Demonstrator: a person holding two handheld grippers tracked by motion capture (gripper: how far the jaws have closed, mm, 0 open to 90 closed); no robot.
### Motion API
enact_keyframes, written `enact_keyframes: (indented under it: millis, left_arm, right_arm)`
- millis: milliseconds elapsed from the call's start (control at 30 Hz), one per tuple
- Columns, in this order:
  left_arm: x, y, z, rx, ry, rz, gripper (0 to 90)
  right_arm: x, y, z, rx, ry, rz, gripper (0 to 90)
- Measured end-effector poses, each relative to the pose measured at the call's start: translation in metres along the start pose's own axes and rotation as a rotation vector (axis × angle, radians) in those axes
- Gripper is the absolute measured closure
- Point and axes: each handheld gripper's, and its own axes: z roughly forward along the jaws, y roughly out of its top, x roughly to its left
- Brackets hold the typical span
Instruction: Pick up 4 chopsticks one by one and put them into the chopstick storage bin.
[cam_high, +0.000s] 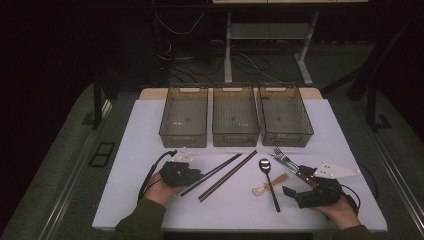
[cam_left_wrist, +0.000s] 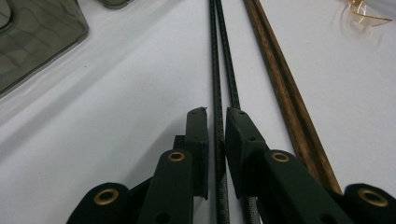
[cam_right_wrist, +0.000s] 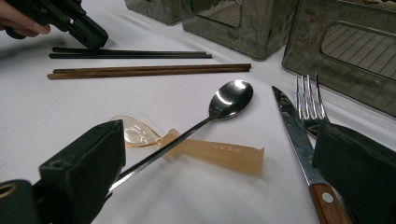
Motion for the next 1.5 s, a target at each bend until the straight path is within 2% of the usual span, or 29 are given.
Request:
enact_keyframes:
  millis: [233,300,500,667,900,1067,1433,1500]
  left_arm:
    - [-0.001,-0.001,0.003,0.012,0.005,0.013,80.3]
    - [-0.003,-0.002,0.003,0.012,0.02,0.014,81.3]
    - [-0.011,-0.001,0.005,0.015,0.076,0.05,83.1]
    - [-0.011,-0.001,0.005,0.016,0.075,0.056,85.1]
    - [-0.011,-0.001,0.005,0.02,0.076,0.059,85.4]
    - [-0.011,0.0,0.005,0.021,0.071,0.043,85.6]
    - [-0.009,0.003,0.003,0.034,0.067,0.029,85.7]
    - [-0.008,0.003,0.001,0.024,0.065,0.022,85.7]
  right_arm:
    - [0.0,0.0,0.0,-0.001,0.001,-0.002,2.9]
    - [0.0,0.0,0.0,-0.002,0.0,-0.002,2.9]
    - [0.002,0.0,0.001,-0.002,0.009,-0.006,2.9]
    - [0.003,-0.002,0.003,0.01,0.025,0.0,2.9]
    - [-0.001,-0.002,0.012,0.013,0.005,-0.008,2.9]
    - [0.001,-0.003,0.015,0.038,0.019,-0.017,2.9]
    - [0.0,-0.003,0.014,0.037,0.014,-0.012,2.9]
    - [0.0,-0.002,0.013,0.035,0.012,-0.011,2.9]
